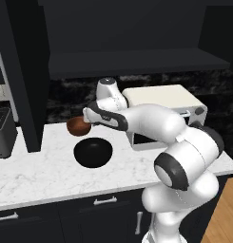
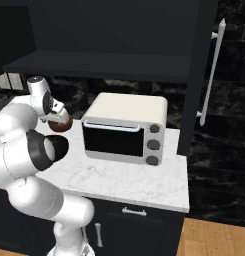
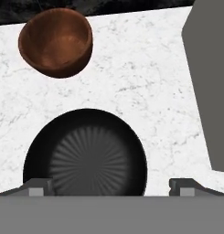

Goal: Pick up the bowls on the counter and stack them on top of one another in the open cabinet. Place the smaller bowl on top of the larger bowl.

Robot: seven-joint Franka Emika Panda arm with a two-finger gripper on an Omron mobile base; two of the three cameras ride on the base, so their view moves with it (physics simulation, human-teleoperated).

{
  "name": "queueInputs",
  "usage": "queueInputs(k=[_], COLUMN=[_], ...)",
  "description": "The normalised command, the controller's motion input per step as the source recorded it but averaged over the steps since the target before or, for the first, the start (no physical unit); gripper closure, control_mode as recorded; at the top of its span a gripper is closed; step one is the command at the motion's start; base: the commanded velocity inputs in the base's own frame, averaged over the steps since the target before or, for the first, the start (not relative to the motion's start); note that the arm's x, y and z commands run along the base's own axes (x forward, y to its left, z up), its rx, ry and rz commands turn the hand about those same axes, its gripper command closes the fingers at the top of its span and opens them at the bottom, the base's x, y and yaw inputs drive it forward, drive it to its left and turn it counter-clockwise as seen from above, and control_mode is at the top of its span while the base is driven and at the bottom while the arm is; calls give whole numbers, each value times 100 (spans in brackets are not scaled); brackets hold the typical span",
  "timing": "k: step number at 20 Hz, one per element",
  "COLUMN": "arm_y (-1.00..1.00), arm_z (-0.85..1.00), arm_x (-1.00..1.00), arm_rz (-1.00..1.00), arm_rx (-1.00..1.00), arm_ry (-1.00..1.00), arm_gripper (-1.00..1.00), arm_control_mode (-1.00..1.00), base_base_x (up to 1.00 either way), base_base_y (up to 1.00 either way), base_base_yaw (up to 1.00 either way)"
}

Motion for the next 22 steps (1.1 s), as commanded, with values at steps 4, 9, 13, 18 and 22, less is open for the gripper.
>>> queueInputs(k=[4, 9, 13, 18, 22], arm_y=[14, 21, 8, 2, 18], arm_z=[-3, -6, -27, -42, -35], arm_x=[47, 36, 36, 31, 37], arm_rz=[-6, -5, -2, 0, -2], arm_rx=[0, 0, 0, 0, 0], arm_ry=[3, 1, 0, 0, 0], arm_gripper=[-100, -100, -100, -100, -100], arm_control_mode=[-100, -100, -100, -100, -100], base_base_x=[0, 0, 0, 0, 0], base_base_y=[0, 0, 0, 0, 0], base_base_yaw=[0, 0, 0, 0, 0])
